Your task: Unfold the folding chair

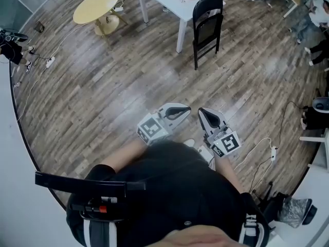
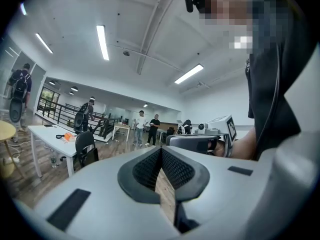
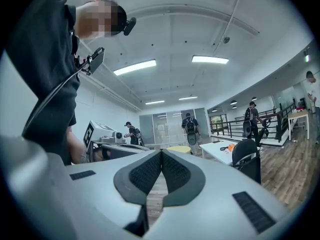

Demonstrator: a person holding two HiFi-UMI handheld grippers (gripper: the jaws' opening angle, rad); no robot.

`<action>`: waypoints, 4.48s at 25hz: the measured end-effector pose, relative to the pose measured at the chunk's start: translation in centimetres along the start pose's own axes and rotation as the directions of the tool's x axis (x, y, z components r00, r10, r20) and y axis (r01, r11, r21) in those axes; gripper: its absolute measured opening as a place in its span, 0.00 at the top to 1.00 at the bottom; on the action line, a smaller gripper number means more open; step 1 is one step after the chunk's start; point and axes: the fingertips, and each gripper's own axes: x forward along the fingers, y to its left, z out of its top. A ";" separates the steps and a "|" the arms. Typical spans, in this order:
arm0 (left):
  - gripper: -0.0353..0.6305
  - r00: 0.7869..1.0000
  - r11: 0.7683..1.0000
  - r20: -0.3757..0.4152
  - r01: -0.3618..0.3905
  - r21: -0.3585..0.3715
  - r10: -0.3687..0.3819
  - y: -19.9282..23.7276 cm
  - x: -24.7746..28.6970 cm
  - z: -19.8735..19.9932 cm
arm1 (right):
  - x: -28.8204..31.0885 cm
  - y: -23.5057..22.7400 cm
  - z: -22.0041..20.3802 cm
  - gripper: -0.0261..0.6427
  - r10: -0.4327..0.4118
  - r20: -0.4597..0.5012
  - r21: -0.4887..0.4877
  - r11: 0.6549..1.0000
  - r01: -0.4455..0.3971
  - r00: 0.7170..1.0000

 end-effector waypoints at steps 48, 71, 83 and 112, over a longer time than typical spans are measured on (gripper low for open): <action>0.94 0.991 0.991 -0.002 -0.135 0.023 0.135 21.8 20.8 5.0 | 9.8 -27.7 3.4 0.95 0.082 0.017 -0.101 0.992 -0.080 0.996; 0.94 1.000 1.000 -0.001 0.005 0.002 -0.005 45.1 27.8 6.7 | 26.7 -43.2 2.8 0.95 -0.068 -0.036 -0.035 0.997 0.067 0.997; 0.94 0.997 0.999 -0.065 0.036 0.016 -0.035 59.1 29.3 7.5 | 35.3 -50.6 3.1 0.95 -0.215 -0.042 0.006 0.977 0.215 0.976; 0.60 0.708 0.935 -0.688 -0.332 -0.127 0.158 80.9 48.2 -11.3 | 33.7 -69.9 -1.0 0.95 -0.113 -0.096 0.134 0.983 0.126 0.989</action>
